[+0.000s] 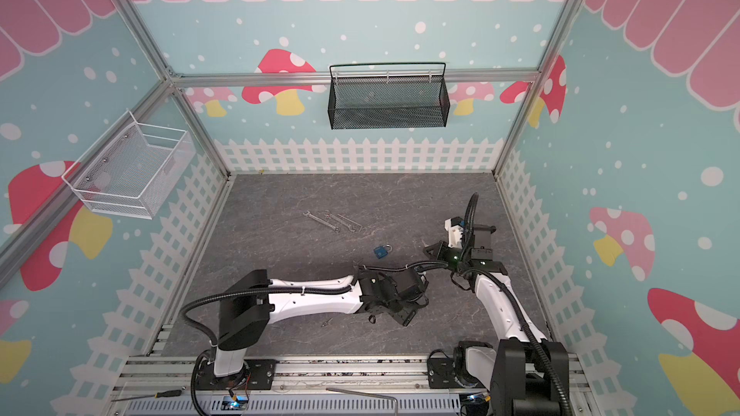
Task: Unlock with the key
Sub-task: 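Lower the left gripper onto the black padlock and close it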
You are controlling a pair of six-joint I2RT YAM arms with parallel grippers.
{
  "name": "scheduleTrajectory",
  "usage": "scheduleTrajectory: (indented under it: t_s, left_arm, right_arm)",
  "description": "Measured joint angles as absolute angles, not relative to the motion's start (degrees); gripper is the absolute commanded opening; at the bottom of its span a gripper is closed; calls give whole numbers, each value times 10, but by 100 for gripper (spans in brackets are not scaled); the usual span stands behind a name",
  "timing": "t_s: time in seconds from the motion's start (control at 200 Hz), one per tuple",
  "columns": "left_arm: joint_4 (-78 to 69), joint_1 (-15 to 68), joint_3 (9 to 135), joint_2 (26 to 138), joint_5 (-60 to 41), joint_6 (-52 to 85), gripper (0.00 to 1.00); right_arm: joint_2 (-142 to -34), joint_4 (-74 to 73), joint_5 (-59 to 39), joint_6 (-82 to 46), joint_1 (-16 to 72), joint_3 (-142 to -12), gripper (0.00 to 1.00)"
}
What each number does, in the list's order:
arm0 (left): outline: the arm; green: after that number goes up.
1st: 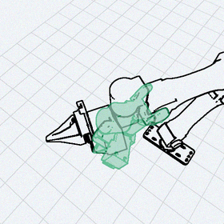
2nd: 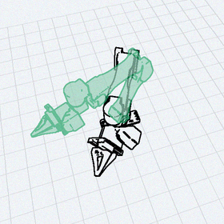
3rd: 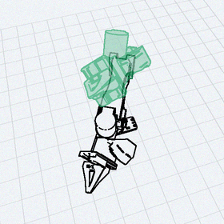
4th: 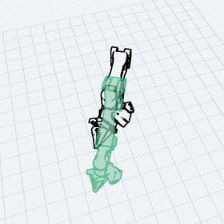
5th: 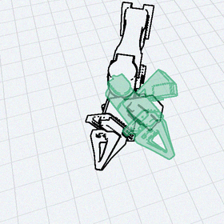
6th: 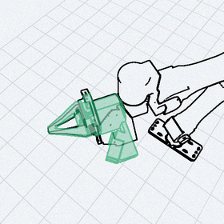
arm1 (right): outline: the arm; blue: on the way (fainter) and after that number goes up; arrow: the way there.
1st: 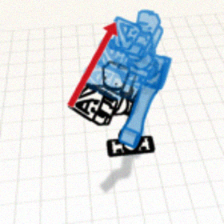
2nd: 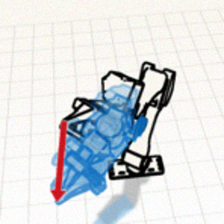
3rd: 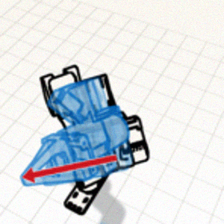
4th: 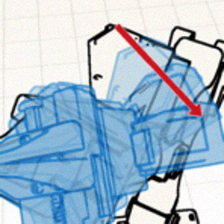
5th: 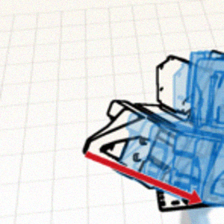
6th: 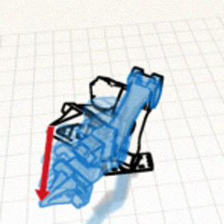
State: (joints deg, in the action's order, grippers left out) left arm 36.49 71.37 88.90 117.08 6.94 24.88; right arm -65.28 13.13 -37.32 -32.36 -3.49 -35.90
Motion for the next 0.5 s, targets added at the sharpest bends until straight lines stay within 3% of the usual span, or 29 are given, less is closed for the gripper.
scheduleTrajectory:
  t_s: [0.28,0.5]
  left_arm:
    - [429,709,976,1258,67,257,63]
    - [462,706,1005,1287,71,271,53]
  right_arm:
    - [-656,121,-385,-324,-55,-351,0]
    - [-662,107,-400,-324,-63,-341,0]
